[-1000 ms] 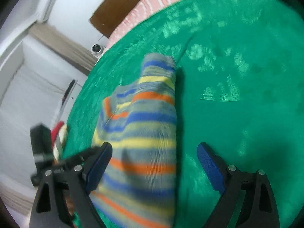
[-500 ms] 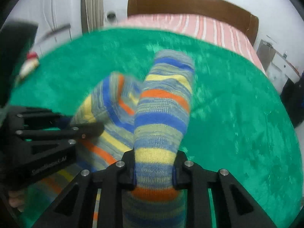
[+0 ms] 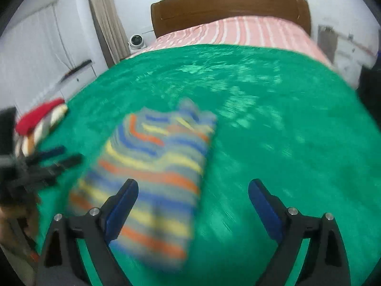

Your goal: Fold small clothes

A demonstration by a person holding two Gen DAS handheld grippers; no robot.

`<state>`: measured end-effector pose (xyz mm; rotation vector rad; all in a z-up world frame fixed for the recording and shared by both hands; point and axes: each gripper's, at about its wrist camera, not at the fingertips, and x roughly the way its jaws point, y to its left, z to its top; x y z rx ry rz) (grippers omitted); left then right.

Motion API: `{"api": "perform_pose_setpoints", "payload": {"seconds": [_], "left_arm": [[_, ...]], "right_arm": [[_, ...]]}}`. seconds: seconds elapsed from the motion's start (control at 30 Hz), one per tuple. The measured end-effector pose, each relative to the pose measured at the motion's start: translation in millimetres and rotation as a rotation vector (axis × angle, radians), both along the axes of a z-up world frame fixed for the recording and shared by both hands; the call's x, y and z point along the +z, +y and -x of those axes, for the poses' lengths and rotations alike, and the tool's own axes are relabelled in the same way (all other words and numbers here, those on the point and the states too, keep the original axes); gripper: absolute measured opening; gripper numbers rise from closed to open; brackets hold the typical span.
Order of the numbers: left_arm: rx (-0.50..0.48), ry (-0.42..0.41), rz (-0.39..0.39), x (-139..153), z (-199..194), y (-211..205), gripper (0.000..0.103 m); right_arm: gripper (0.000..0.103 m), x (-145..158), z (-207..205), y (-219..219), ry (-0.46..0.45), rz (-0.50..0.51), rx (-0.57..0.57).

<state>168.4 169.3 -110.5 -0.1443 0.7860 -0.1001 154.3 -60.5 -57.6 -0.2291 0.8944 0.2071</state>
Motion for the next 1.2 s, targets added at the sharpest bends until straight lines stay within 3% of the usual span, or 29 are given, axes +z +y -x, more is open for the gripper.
{"api": "perform_pose_setpoints", "payload": {"seconds": [0.07, 0.17, 0.23, 0.3, 0.4, 0.53, 0.8, 1.2], "left_arm": [[0.010, -0.083, -0.049, 11.9, 36.8, -1.2, 0.101], [0.030, -0.210, -0.082, 41.0, 83.7, -9.4, 0.103], [0.035, -0.230, -0.086, 59.4, 108.1, -17.9, 0.103], [0.033, -0.199, -0.076, 70.1, 122.7, -23.3, 0.103], [0.089, -0.152, -0.094, 75.6, 143.6, -33.9, 0.103], [0.071, -0.086, -0.067, 70.1, 160.5, -42.3, 0.103], [0.107, 0.006, -0.061, 68.0, 178.4, -46.2, 0.103], [0.079, 0.028, -0.122, 68.3, 187.6, -58.2, 0.103]], "right_arm": [[0.096, 7.1, 28.6, -13.0, -0.033, 0.063, 0.007], [0.097, 26.1, 83.0, -21.4, -0.128, 0.125, 0.015], [0.103, 41.8, 113.9, -30.6, -0.201, 0.129, -0.021], [0.103, 54.4, 137.4, -32.6, -0.234, 0.122, -0.065], [0.103, 64.9, 165.3, -38.8, -0.211, 0.076, -0.086], [0.103, 72.5, 190.1, -33.6, -0.183, 0.036, -0.072], [0.103, 66.1, 204.8, -11.6, -0.100, 0.121, -0.079], [0.103, 65.7, 216.8, 3.8, -0.070, 0.137, -0.072]]}}
